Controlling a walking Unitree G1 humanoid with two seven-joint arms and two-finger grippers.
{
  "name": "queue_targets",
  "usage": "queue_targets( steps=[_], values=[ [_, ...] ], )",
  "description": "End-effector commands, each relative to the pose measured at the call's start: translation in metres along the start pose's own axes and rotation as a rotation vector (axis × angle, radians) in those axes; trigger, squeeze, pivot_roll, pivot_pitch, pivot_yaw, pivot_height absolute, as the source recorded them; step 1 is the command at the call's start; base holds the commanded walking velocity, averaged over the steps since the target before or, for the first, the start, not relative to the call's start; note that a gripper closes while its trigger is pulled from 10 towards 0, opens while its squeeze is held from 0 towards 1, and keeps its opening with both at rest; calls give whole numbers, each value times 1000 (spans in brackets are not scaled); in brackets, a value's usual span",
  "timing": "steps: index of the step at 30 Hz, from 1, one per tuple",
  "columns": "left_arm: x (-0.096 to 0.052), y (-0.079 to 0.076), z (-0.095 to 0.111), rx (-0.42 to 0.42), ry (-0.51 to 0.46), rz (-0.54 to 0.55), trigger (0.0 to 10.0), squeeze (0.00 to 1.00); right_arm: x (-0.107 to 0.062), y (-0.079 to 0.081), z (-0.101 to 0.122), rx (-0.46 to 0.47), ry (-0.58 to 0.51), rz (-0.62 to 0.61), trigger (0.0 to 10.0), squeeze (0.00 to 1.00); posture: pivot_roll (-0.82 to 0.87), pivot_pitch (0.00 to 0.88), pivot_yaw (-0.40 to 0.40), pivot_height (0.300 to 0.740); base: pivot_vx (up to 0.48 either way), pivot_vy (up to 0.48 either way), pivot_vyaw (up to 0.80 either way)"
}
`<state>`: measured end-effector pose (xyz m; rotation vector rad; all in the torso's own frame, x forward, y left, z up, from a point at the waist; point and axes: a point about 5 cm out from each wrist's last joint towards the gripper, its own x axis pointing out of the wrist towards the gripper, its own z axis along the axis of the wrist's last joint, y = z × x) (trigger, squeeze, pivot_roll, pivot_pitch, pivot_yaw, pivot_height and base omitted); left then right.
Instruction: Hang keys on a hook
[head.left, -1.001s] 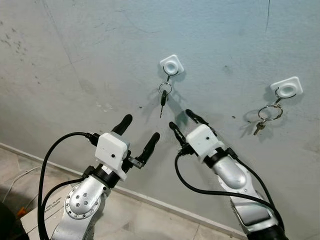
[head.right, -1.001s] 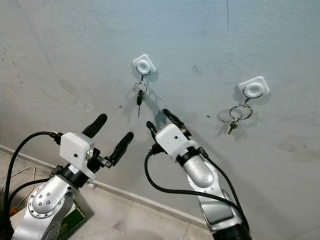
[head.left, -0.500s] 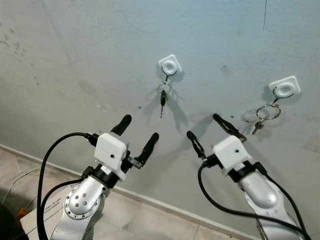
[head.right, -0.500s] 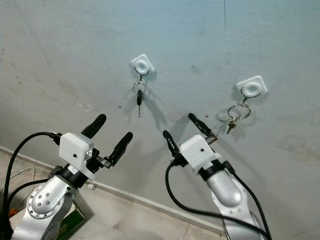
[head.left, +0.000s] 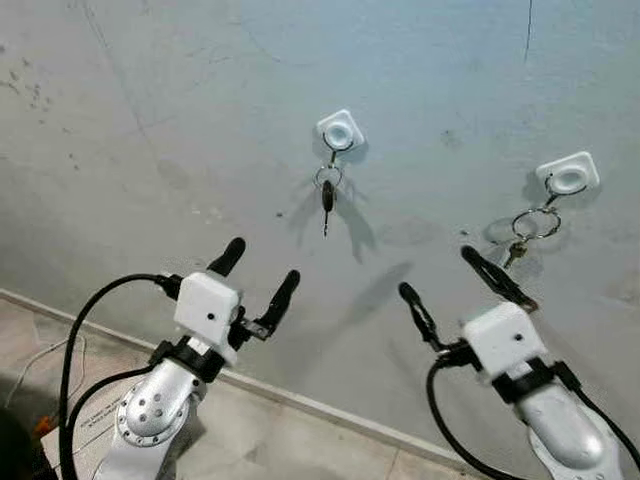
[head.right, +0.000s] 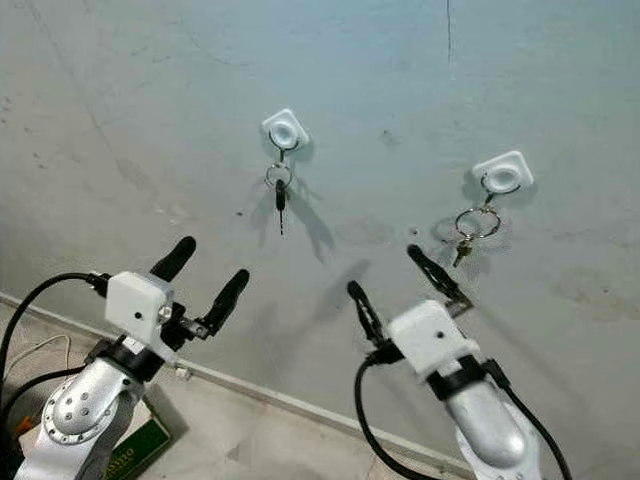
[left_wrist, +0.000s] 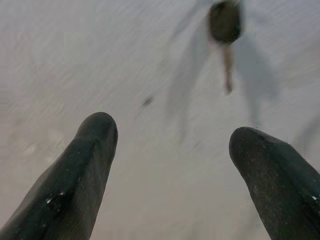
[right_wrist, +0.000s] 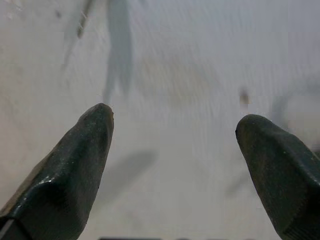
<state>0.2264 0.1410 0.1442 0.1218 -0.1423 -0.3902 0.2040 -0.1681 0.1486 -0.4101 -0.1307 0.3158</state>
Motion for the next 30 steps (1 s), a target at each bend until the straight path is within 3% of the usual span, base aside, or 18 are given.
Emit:
queue_targets(
  steps=[1, 7, 9, 15, 16, 17, 18, 20, 21, 30],
  values=[
    [-6, 8, -9, 5, 53, 61, 10000, 0, -7, -3, -3, 94, 58, -43, 10000, 1000, -19, 40, 54, 740, 0, 0, 0],
    [-16, 21, -23, -28, 123, 170, 10000, 0, -18, -1, -21, 225, 173, -100, 10000, 1000, -21, 35, 54, 740, 0, 0, 0],
    [-23, 25, -36, -66, 180, 193, 10000, 0, -28, 2, -38, 282, 263, -131, 10000, 1000, -23, 30, 54, 740, 0, 0, 0],
    [-35, 27, -58, -113, 277, 209, 10000, 0, -38, 1, -55, 324, 346, -150, 10000, 1000, -26, 28, 57, 740, 0, 0, 0],
    [-36, 26, -59, -123, 289, 191, 10000, 0, -38, 1, -57, 333, 355, -151, 10000, 965, -30, 28, 58, 740, 0, 0, 0],
    [-36, 25, -61, -137, 303, 163, 10000, 0, -39, -1, -58, 340, 363, -152, 10000, 847, -30, 28, 58, 740, 0, 0, 0],
    [-36, 24, -61, -142, 304, 156, 10000, 0, -39, -1, -58, 336, 365, -152, 10000, 224, -30, 28, 58, 740, 0, 0, 0],
    [-35, 24, -61, -146, 300, 156, 10000, 0, -39, -1, -58, 338, 366, -151, 10000, 224, -30, 28, 58, 740, 0, 0, 0],
    [-35, 23, -61, -148, 304, 143, 10000, 0, -39, 0, -59, 339, 372, -143, 10000, 0, -30, 28, 58, 740, 0, 0, 0],
    [-33, 22, -61, -167, 303, 127, 10000, 0, -35, 3, -63, 340, 386, -124, 10000, 0, -28, 34, 55, 740, 0, 0, -617]
  ],
)
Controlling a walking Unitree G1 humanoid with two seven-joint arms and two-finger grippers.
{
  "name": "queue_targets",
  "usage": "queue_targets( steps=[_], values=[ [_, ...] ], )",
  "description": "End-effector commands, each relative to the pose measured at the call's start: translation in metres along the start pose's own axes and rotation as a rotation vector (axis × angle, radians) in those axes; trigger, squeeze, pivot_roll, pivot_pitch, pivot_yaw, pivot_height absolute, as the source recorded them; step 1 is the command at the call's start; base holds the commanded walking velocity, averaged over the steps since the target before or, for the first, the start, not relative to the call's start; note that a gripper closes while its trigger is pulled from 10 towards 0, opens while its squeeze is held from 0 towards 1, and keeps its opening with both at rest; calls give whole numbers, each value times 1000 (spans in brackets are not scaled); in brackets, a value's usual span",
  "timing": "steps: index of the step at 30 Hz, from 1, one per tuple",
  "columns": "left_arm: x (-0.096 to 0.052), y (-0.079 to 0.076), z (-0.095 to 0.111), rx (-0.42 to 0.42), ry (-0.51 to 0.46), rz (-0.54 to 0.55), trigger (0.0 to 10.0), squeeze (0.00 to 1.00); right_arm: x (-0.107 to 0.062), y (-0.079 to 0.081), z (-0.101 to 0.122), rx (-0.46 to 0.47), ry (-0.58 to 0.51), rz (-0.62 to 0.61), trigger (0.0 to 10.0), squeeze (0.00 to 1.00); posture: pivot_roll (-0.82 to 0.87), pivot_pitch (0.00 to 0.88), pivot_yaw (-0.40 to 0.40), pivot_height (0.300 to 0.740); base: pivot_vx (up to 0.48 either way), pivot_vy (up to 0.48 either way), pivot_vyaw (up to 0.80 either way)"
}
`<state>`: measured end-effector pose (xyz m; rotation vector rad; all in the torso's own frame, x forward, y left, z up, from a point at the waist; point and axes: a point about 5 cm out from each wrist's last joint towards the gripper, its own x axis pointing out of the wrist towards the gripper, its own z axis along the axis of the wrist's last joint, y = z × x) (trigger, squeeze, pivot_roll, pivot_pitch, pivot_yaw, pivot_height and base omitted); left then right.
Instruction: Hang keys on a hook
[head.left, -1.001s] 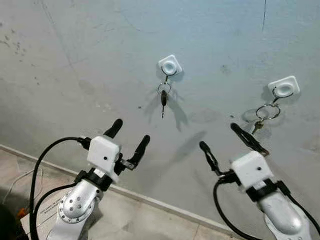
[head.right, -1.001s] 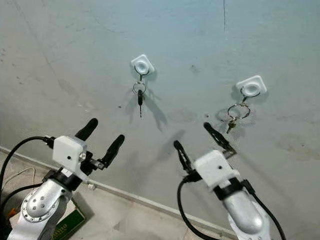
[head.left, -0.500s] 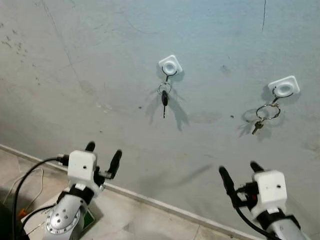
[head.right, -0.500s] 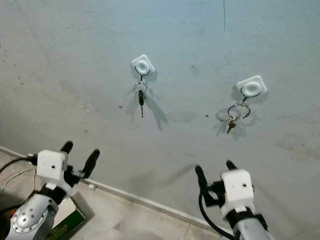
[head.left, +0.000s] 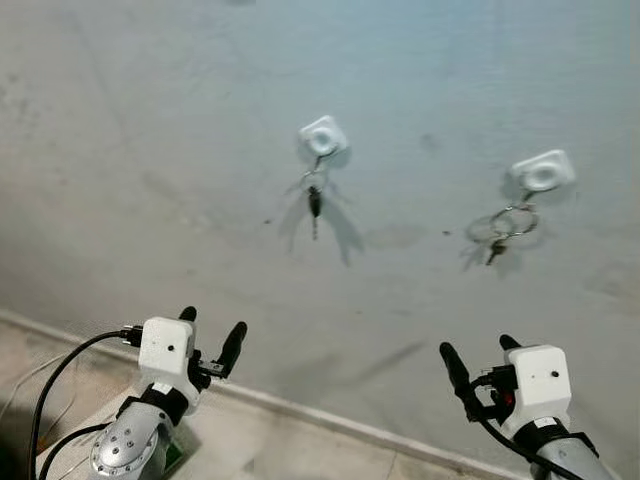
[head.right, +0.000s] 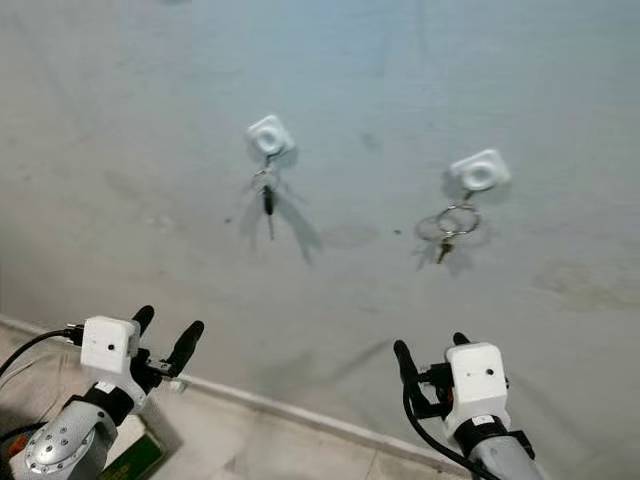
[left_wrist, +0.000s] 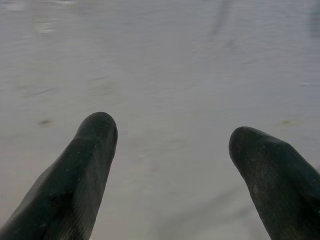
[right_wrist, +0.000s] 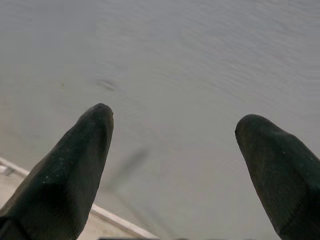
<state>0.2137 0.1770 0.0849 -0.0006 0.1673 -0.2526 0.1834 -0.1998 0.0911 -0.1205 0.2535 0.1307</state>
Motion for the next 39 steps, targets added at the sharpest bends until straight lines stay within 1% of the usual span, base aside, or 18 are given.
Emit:
queue_targets(
  steps=[1, 4, 14, 19, 22, 27, 39],
  values=[
    [-1, 2, -1, 6, 14, -2, 10000, 0, 0, 0, -3, 2, 20, 1, 10000, 0, -26, 38, 55, 740, 0, 0, -800],
    [-1, 1, -1, 15, 18, -20, 10000, 0, 1, 1, -4, 1, 24, 7, 10000, 0, -26, 38, 55, 740, 0, 0, -800],
    [-2, 0, -1, -2, 19, -25, 10000, 0, 0, 3, -7, 5, 33, 20, 10000, 0, -26, 55, 55, 740, 0, 0, -749],
    [-1, -1, 0, 13, 21, -32, 10000, 0, 1, 3, -8, 4, 35, 27, 10000, 0, -26, 55, 55, 740, 0, 0, 0],
    [-1, -2, 0, 19, 19, -33, 10000, 0, 0, 5, -8, -29, 35, 46, 10000, 0, -26, 58, 53, 740, 0, 0, 0],
    [-1, -2, 0, 30, 18, -32, 10000, 0, 0, 6, -8, -28, 36, 46, 10000, 0, -27, 58, 53, 740, 0, 0, 581],
    [-1, -3, -1, 29, 22, -26, 10000, 0, -1, 8, -8, -32, 38, 56, 10000, 0, -28, 59, 52, 740, 0, 0, 800]
  ],
)
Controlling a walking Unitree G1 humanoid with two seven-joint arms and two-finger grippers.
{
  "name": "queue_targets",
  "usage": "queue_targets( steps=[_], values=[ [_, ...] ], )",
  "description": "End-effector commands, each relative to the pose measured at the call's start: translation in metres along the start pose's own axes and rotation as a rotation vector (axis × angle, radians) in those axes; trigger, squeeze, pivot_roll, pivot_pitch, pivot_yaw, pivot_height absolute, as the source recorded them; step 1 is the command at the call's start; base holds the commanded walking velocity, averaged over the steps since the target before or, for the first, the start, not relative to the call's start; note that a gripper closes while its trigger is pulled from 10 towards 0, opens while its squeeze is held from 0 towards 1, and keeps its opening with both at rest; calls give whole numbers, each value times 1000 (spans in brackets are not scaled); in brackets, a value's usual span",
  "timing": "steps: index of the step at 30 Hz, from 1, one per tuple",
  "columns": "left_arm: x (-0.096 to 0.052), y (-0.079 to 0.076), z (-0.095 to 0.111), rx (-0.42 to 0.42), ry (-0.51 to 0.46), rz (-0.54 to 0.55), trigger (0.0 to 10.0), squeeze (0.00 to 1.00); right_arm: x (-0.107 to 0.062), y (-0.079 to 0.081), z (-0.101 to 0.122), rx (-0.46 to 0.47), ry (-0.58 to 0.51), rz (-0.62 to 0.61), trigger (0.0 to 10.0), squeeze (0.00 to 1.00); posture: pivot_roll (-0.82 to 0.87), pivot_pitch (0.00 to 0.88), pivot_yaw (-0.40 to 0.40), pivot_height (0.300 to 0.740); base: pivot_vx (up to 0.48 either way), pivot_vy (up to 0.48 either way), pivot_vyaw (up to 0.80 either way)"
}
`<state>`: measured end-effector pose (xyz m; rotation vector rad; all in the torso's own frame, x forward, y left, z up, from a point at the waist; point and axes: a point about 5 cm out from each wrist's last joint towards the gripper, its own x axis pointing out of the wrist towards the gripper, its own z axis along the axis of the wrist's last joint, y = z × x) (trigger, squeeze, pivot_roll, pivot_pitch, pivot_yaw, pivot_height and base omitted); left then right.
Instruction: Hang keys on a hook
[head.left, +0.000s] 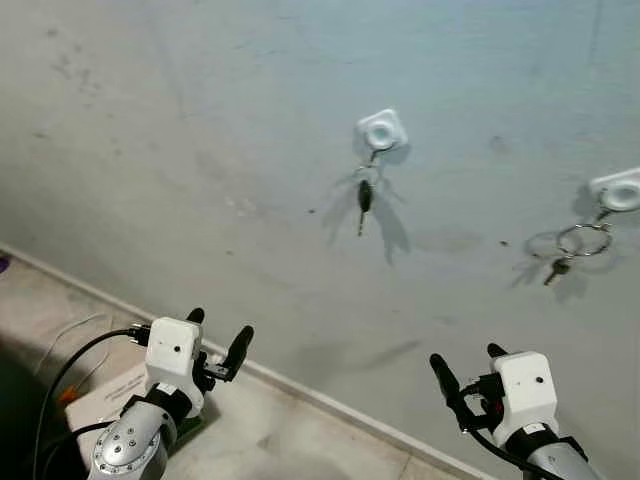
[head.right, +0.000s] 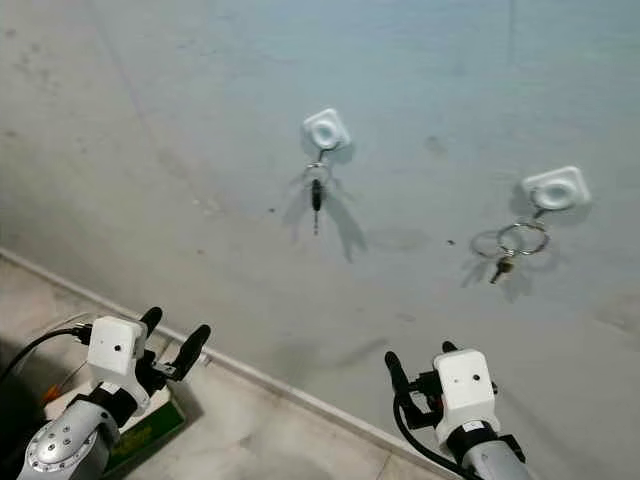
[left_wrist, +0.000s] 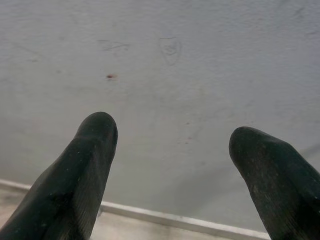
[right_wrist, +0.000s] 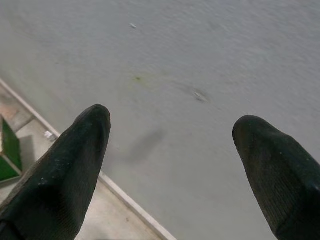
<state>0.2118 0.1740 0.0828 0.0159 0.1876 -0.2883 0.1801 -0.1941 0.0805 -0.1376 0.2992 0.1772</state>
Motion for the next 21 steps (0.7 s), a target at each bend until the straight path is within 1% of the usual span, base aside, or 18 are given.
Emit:
queue_targets(
  steps=[1, 21],
  values=[
    [0, 1, 1, 10, 1, 10, 10000, 0, -1, 1, 2, -11, -6, 9, 10000, 0, -28, 59, 52, 740, 0, 0, 800],
    [1, -1, 0, 14, 4, 4, 10000, 0, -1, 4, 5, -12, -8, 34, 10000, 0, -29, 56, 50, 740, 0, 0, 800]
  ],
)
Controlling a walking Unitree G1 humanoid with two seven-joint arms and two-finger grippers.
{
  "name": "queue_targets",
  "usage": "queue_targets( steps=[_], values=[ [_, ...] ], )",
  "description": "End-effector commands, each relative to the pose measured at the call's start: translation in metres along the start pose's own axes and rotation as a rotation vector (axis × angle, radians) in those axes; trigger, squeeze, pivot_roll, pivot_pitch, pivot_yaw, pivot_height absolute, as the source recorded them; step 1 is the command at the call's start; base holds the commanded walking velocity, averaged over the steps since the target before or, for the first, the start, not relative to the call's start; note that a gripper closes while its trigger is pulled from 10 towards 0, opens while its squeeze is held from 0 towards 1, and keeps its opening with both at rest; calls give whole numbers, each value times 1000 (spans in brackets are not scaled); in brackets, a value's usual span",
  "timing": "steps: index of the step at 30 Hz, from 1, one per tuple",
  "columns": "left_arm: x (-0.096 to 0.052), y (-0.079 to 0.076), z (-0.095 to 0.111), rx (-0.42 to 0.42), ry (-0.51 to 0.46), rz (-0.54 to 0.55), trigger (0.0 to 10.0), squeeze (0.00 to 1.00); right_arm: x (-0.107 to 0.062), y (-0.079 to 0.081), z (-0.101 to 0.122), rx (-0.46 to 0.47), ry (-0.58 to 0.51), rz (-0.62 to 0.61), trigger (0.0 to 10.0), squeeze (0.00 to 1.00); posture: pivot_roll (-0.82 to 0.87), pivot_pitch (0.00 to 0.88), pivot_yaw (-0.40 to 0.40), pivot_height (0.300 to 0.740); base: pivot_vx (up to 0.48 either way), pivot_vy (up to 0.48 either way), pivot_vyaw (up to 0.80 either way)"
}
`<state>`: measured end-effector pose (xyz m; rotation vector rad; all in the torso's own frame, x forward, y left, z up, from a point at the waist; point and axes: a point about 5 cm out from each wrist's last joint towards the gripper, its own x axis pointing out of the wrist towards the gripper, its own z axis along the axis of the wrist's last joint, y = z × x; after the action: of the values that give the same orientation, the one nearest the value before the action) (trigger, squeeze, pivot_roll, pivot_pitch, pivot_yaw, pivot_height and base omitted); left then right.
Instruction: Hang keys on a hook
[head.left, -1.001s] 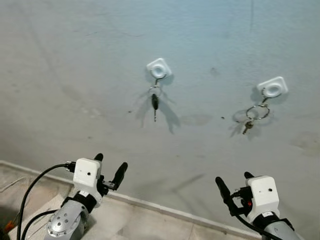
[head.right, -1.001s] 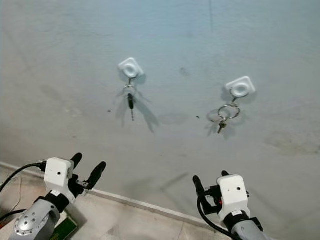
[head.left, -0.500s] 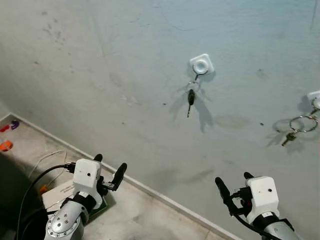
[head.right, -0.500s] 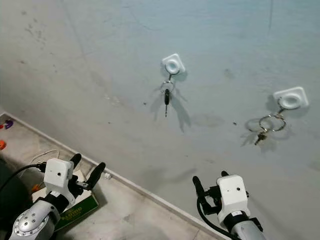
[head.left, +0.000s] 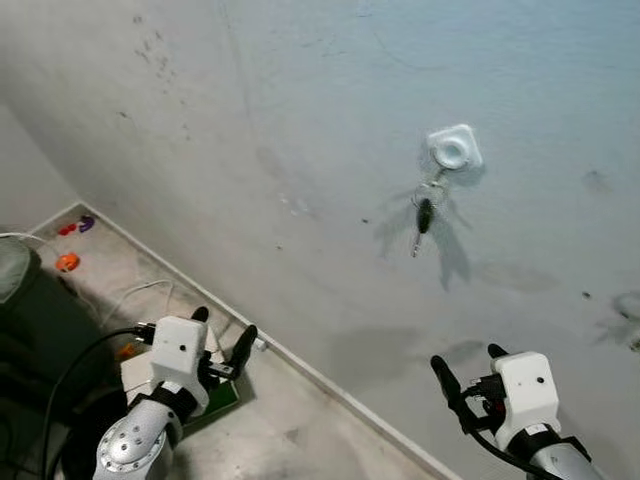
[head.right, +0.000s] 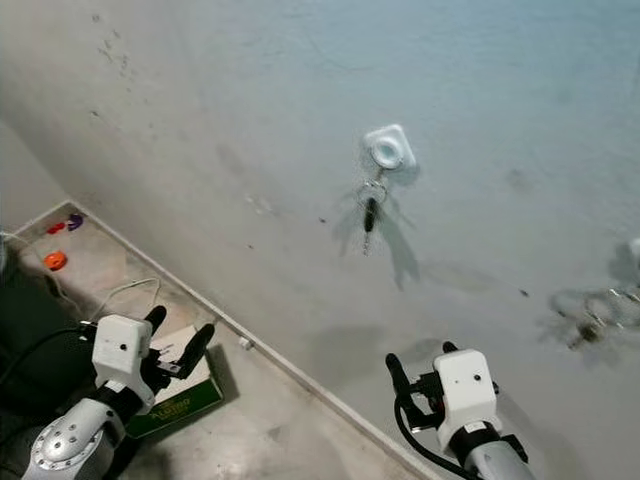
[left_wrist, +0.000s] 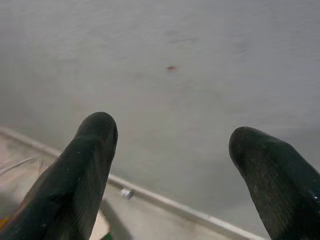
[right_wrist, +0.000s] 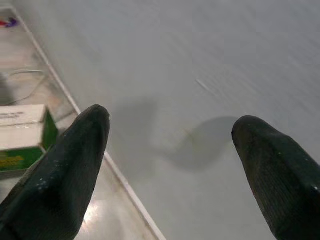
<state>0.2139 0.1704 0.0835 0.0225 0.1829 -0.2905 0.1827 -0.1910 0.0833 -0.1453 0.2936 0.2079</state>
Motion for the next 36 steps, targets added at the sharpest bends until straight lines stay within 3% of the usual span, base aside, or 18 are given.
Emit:
queue_targets(
  steps=[1, 18, 36],
  values=[
    [-2, 2, -1, 7, 7, 7, 10000, 0, -3, 2, 2, 0, -2, 6, 10000, 0, -29, 56, 50, 740, 0, 0, 800],
    [-2, 2, -2, -13, 8, 12, 10000, 0, -4, 2, 4, 11, -7, 6, 10000, 0, -31, 61, 47, 740, 0, 0, 120],
    [-1, 2, -2, -16, 12, 10, 10000, 0, -3, 2, 5, 15, -4, 7, 10000, 0, -32, 65, 45, 740, 0, 370, 0]
  ],
)
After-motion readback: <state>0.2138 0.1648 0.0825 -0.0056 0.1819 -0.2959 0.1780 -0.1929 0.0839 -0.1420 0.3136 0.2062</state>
